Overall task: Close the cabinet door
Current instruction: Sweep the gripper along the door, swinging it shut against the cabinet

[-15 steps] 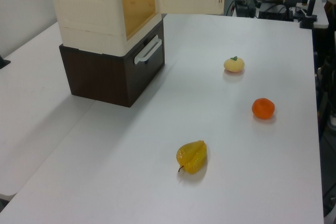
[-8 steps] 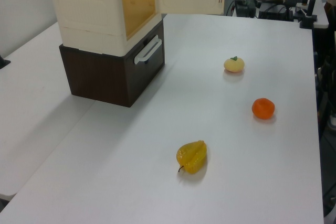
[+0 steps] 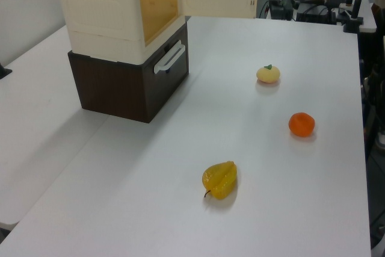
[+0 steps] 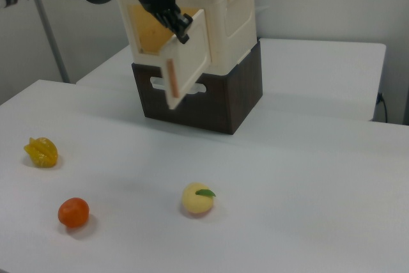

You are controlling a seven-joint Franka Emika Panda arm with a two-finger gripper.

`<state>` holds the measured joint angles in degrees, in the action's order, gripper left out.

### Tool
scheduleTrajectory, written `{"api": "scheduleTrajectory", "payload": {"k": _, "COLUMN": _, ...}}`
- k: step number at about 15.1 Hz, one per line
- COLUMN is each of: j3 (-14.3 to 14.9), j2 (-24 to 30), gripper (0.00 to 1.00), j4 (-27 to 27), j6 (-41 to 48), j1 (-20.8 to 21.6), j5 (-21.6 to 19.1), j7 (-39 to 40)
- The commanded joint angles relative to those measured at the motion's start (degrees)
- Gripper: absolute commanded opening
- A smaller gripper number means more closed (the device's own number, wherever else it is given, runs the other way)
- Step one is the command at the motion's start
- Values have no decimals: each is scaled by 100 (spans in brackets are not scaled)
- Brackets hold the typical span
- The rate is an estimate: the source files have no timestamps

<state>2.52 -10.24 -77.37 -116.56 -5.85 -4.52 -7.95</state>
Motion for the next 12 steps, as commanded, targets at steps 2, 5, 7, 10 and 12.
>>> {"api": "scheduleTrajectory", "payload": {"k": 2, "j3": 3, "j2": -22, "gripper": 0, "j4": -86, "j6": -174, "j1": 286, "j5": -434, "j7": -180}}
{"api": "scheduleTrajectory", "payload": {"k": 5, "j3": 3, "j2": -197, "gripper": 0, "j4": -94, "j6": -620, "j1": 628, "j5": -488, "j7": -250}}
{"api": "scheduleTrajectory", "payload": {"k": 7, "j3": 3, "j2": -346, "gripper": 0, "j4": -165, "j6": -1007, "j1": 813, "j5": -488, "j7": -338}}
{"api": "scheduleTrajectory", "payload": {"k": 10, "j3": -6, "j2": -566, "gripper": 0, "j4": -182, "j6": -1736, "j1": 989, "j5": -523, "j7": -452}}
{"api": "scheduleTrajectory", "payload": {"k": 12, "j3": 3, "j2": -707, "gripper": 0, "j4": -182, "j6": -2377, "j1": 1121, "j5": -532, "j7": -619}}
